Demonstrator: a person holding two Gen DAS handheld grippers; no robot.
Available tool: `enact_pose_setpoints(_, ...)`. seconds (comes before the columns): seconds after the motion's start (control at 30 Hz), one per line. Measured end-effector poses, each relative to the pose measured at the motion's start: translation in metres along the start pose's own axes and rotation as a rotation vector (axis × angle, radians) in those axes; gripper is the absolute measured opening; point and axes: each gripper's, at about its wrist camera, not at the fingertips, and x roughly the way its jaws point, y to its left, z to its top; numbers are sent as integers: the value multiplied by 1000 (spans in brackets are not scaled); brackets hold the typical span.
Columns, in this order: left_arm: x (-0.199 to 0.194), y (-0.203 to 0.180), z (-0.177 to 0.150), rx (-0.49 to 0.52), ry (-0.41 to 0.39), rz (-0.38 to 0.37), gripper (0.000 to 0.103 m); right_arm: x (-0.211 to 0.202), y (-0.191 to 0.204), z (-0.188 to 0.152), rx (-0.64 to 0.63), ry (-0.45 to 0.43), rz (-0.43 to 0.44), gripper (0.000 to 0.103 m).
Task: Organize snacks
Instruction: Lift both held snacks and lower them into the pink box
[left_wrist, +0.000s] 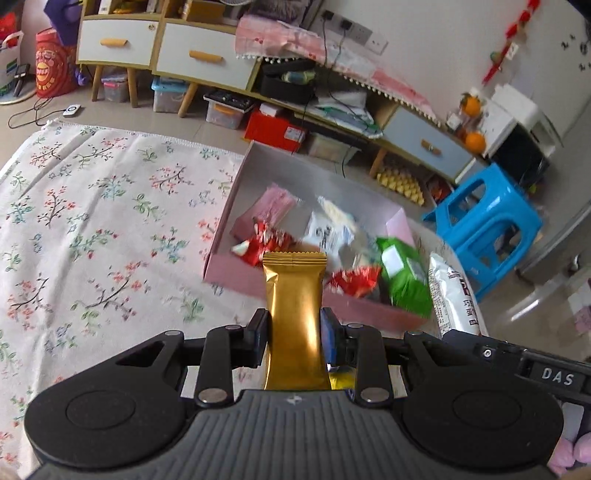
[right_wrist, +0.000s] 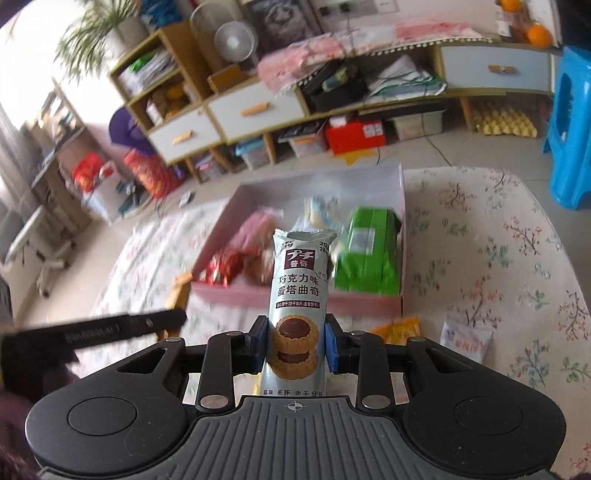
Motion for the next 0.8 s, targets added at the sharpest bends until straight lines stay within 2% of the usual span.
enact_pose_setpoints(0.07, 6, 0, 5, -19, -14, 5, 27, 5, -4, 9, 47, -14, 2, 30)
enact_pose_setpoints(0.17, 13, -1, 19, -46, -22, -38, 27, 19, -7, 25, 83, -14, -6, 30)
enact_pose_setpoints(0.3, 32, -7, 38, -12, -34, -72, 27, 43, -12, 48, 84, 8, -46, 30)
enact_pose_setpoints(0.4, 52, -12, 48, 20, -31, -75, 27, 59, -15, 61, 90, 7, -45, 30)
enact_pose_setpoints(0.57, 84, -18, 57, 87, -15, -48, 27, 87, -26, 74, 116, 22, -48, 30)
enact_pose_setpoints(0.8, 105, -19, 62, 131, 5, -14, 27, 117, -36, 86, 113, 44, -51, 30)
